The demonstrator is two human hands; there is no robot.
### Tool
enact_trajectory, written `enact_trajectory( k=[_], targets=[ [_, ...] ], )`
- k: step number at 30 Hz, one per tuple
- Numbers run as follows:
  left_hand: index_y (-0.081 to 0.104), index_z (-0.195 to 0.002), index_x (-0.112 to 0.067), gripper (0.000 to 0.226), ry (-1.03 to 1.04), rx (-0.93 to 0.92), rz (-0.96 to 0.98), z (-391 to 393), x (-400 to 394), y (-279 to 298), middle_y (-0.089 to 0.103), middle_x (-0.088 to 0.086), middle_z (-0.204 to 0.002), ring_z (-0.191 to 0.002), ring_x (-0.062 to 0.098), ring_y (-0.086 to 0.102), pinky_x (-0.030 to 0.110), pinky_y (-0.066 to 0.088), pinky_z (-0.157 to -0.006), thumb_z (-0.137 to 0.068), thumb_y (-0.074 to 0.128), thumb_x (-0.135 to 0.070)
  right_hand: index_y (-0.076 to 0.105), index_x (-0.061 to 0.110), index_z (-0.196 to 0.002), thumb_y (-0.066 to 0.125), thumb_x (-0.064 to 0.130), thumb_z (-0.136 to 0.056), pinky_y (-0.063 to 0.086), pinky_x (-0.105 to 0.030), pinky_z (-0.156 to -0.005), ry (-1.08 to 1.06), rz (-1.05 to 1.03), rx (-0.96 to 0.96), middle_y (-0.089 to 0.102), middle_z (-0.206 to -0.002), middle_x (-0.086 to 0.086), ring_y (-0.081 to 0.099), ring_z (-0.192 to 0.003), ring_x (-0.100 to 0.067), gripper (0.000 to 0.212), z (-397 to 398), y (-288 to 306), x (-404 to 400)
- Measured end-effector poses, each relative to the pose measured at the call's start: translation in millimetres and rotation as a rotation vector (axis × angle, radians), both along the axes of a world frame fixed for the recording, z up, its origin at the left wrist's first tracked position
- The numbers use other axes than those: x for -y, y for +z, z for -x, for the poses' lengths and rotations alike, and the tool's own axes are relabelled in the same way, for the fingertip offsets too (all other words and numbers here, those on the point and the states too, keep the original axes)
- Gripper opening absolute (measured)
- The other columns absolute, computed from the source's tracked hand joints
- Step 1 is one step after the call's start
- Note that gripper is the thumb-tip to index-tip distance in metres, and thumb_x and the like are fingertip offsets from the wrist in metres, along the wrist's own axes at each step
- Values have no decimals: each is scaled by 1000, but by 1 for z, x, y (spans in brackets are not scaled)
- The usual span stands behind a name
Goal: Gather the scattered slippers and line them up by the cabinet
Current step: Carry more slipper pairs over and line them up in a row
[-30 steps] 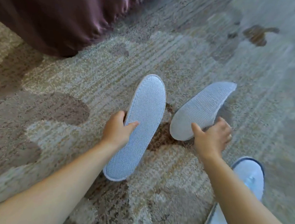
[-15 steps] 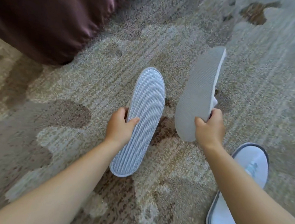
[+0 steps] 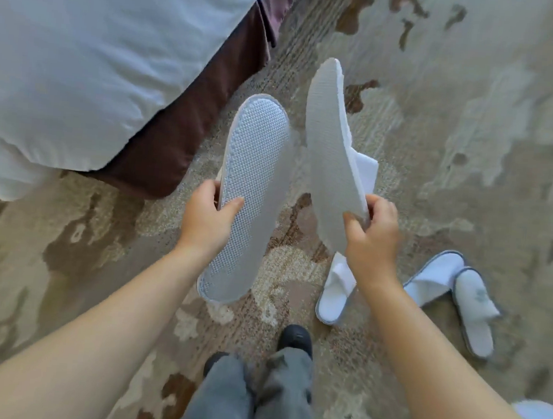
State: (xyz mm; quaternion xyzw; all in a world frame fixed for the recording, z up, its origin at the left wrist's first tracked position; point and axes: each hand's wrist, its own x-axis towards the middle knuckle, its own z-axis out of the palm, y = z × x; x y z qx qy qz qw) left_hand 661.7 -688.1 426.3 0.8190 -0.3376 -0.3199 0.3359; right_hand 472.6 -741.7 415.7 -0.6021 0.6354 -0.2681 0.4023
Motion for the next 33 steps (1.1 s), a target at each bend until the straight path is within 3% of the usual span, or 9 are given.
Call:
enact_trajectory(
  k=[3, 6, 10, 12, 18, 21, 27, 30, 33],
  targets=[
    [48, -94, -18, 11, -34, -27, 37, 23, 19, 70, 50, -10, -83, -70, -1, 46, 18, 35, -56, -86, 55, -20, 52, 6, -99, 52, 6, -84, 31, -12, -55, -71, 22, 14, 43, -94, -3, 43, -77, -5, 15, 23, 72, 1],
    [48, -94, -17, 11, -106, -82, 98, 51, 38, 119, 51, -13, -80, -71, -1, 49, 17, 37, -57, -86, 56, -19, 50, 12, -93, 51, 4, -84, 32, 4, -58, -173, 66, 50, 43, -93, -2, 43, -73, 19, 12, 49, 122, -2],
    [49, -89, -16, 10, -246, -187, 126, 86, 61, 160, 58, 3, -90, -81, 19, 55, 30, 42, -71, -84, 58, -13, 51, 3, -101, 51, 3, -84, 30, -12, -57, -360, 104, 1, 42, -96, -3, 44, -74, -5, 17, 83, 169, -16],
    [49, -89, -16, 11, -353, -228, 123, 101, 71, 173, 58, 2, -85, -83, 23, 55, 37, 45, -75, -84, 57, -12, 50, 0, -103, 52, 2, -84, 28, -15, -58, -472, 126, -38, 45, -97, -6, 43, -79, -14, 19, 99, 186, -29],
    [48, -75, -23, 16, -799, -312, 99, 146, 58, 212, 57, 4, -80, -82, 27, 56, 47, 49, -80, -84, 57, -12, 51, 9, -99, 51, 6, -85, 33, -14, -57, -901, 156, -114, 52, -94, -4, 48, -85, -17, 15, 117, 221, -120],
    [45, -68, -28, 26, -999, -341, 87, 174, 24, 226, 54, -2, -71, -78, 24, 53, 42, 48, -77, -83, 57, -10, 50, 14, -94, 51, 7, -85, 36, 0, -55, -1132, 172, -130, 51, -84, 3, 47, -71, -6, 11, 112, 233, -188],
    [50, -78, -23, 13, -1429, -376, 22, 233, -91, 245, 55, -5, -72, -75, 22, 54, 35, 46, -70, -82, 59, -14, 46, 16, -83, 51, 5, -83, 33, -6, -51, -1579, 143, -146, 51, -85, -6, 46, -75, -20, 12, 88, 253, -344],
    [49, -80, -21, 11, -1651, -382, -18, 260, -168, 250, 56, 0, -77, -79, 24, 55, 39, 46, -76, -82, 58, -14, 44, 19, -85, 51, 4, -83, 34, -25, -59, -1812, 140, -149, 52, -91, -6, 47, -80, -21, 17, 70, 265, -426],
    [45, -68, -30, 23, -1861, -371, -34, 276, -255, 252, 54, -8, -71, -68, 14, 52, 31, 42, -61, -83, 57, -17, 42, 19, -81, 52, 3, -81, 32, -13, -52, -2010, 167, -176, 47, -82, -1, 43, -77, -19, 19, 47, 270, -508]
  ],
)
